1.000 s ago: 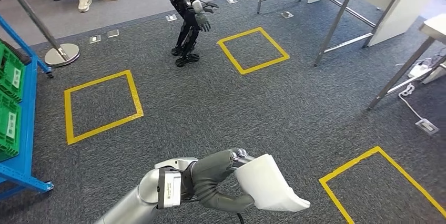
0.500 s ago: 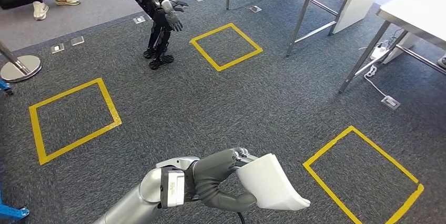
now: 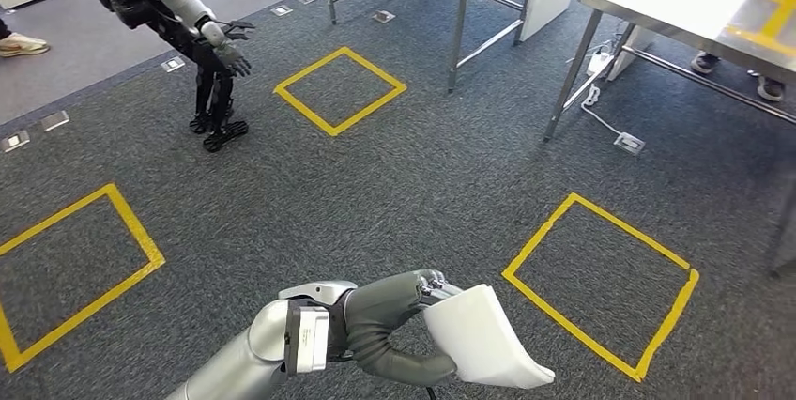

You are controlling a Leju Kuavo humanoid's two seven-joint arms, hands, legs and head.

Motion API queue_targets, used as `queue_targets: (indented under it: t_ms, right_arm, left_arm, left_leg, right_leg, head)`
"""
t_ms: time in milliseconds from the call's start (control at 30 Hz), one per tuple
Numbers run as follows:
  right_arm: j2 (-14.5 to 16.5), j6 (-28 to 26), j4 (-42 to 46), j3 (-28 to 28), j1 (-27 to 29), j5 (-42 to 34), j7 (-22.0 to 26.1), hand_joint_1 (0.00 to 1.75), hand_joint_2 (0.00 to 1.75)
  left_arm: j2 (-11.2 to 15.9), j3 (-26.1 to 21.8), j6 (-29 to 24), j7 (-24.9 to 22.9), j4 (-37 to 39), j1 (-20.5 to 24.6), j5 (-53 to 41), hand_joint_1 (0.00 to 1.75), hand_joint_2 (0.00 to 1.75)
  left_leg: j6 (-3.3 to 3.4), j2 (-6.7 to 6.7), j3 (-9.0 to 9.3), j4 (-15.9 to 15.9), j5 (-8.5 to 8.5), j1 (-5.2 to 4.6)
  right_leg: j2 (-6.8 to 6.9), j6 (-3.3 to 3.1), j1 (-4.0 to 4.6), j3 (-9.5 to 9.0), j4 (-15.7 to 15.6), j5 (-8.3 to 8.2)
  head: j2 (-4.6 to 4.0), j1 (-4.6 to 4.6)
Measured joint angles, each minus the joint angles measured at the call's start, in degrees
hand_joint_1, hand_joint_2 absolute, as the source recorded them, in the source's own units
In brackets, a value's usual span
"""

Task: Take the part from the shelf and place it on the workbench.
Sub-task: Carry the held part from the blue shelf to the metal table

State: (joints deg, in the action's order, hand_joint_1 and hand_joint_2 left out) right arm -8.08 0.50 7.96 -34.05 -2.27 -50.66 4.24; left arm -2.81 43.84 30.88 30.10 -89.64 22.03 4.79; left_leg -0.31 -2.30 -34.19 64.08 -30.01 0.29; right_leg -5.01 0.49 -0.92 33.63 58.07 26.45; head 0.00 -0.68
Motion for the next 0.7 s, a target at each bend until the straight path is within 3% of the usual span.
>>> queue_targets:
  t_ms: [67,100,167,233,300,367,400,433,500,567,600,667,700]
  right_arm:
    - [-0.1,0.0,0.0,0.0,0.0,0.0,0.0,0.00,0.00]
    - [-0.1,0.0,0.0,0.0,0.1,0.0,0.0,0.00,0.00]
    - [-0.2,0.1,0.0,0.0,0.4,-0.1,0.0,0.00,0.00]
    - [-0.3,0.7,0.0,0.0,0.4,-0.3,-0.1,0.00,0.00]
    - [-0.3,0.9,0.0,0.0,0.1,-0.4,-0.4,0.00,0.00]
    - [-0.3,1.0,0.0,-0.1,0.0,-0.4,-0.9,0.00,0.00]
    - [-0.3,1.1,0.0,-0.1,0.1,-0.4,-1.0,0.00,0.00]
    - [-0.3,1.2,0.0,-0.1,0.2,-0.4,-1.2,0.00,0.00]
    - [-0.3,1.1,0.0,-0.1,0.2,-0.4,-1.1,0.00,0.00]
    - [-0.3,1.0,0.0,-0.1,0.0,-0.5,-1.0,0.00,0.00]
    - [-0.3,1.0,0.0,-0.1,-0.1,-0.5,-0.9,0.00,0.00]
    - [-0.4,1.0,0.0,-0.1,0.0,-0.5,-0.8,0.00,0.00]
    - [-0.4,1.0,0.0,-0.1,0.1,-0.5,-0.6,0.00,0.00]
  left_arm:
    - [-0.1,0.1,0.1,0.0,0.1,0.1,0.0,1.75,1.75]
    - [-0.2,0.2,0.1,0.0,0.1,0.2,0.0,1.75,1.75]
    - [-0.4,0.2,0.1,0.0,0.1,0.3,0.0,1.75,1.75]
    - [-0.8,0.3,0.2,0.0,0.1,0.5,0.1,1.75,1.75]
    - [-1.0,0.4,0.2,-0.1,0.1,0.6,0.1,1.75,1.75]
    - [-1.1,0.4,0.2,-0.5,0.1,0.6,0.1,1.75,1.75]
    - [-1.1,0.4,0.2,-0.6,0.1,0.6,0.1,1.75,1.75]
    - [-1.2,0.4,0.2,-0.7,0.1,0.6,0.1,1.75,1.75]
    - [-1.3,0.4,0.2,-0.7,0.0,0.6,0.1,1.75,1.75]
    - [-1.4,0.4,0.2,-0.7,0.0,0.6,0.2,1.75,1.75]
    - [-1.5,0.3,0.2,-0.7,0.0,0.6,0.2,1.75,1.75]
    - [-1.5,0.3,0.2,-0.6,-0.1,0.6,0.5,1.75,1.75]
    - [-1.6,0.2,0.2,-0.5,-0.1,0.7,0.7,1.75,1.75]
  left_leg:
    - [0.26,-1.94,1.80,-4.6,1.59,0.14]
    - [0.50,-2.06,1.84,-4.9,1.49,0.03]
    - [1.33,-0.78,1.91,-5.2,1.82,-0.09]
    - [2.15,0.68,2.07,-5.7,2.17,0.00]
    - [2.59,2.21,2.07,-5.9,2.23,-0.12]
    - [2.73,3.81,1.98,-5.9,2.16,-0.30]
    - [2.74,4.54,1.97,-5.9,2.11,-0.34]
    - [2.70,5.23,1.99,-5.9,2.05,-0.36]
    - [2.44,6.41,2.15,-5.8,1.85,-0.47]
    - [1.90,7.44,2.37,-5.7,1.54,-0.70]
    - [1.58,7.93,2.51,-5.7,1.40,-0.79]
    - [0.94,8.84,2.82,-5.9,1.16,-0.80]
    - [0.56,8.39,2.86,-5.6,0.80,-0.73]
  right_leg:
    - [-1.27,0.74,-0.04,0.38,0.1,-0.09]
    - [-1.80,1.20,-0.14,0.64,0.0,-0.23]
    - [-2.28,2.06,-0.39,0.95,0.0,-0.40]
    - [0.10,2.57,-0.25,2.18,2.3,1.05]
    - [3.27,2.78,-0.07,5.45,9.0,4.49]
    - [4.29,2.87,-0.08,8.43,15.0,6.64]
    - [4.51,2.85,-0.08,8.53,15.4,6.25]
    - [4.76,2.79,-0.06,7.44,13.5,4.95]
    - [6.61,2.38,0.18,2.98,5.7,1.72]
    - [8.40,1.63,0.57,0.11,0.3,0.23]
    - [8.60,1.25,0.76,-0.13,-0.4,0.25]
    - [7.41,0.64,0.70,-0.04,-0.5,0.05]
    - [6.85,0.37,0.54,-0.15,-0.7,-0.07]
  head:
    - [0.00,0.00]
    - [0.00,-0.02]
    - [0.00,-0.05]
    - [0.00,-0.37]
    - [0.00,-0.72]
    - [0.00,-0.79]
    - [0.00,-0.80]
    - [0.00,-0.81]
    - [0.00,-0.85]
    - [0.00,-0.81]
    - [0.00,-0.78]
    - [0.00,-0.74]
    - [0.00,-0.72]
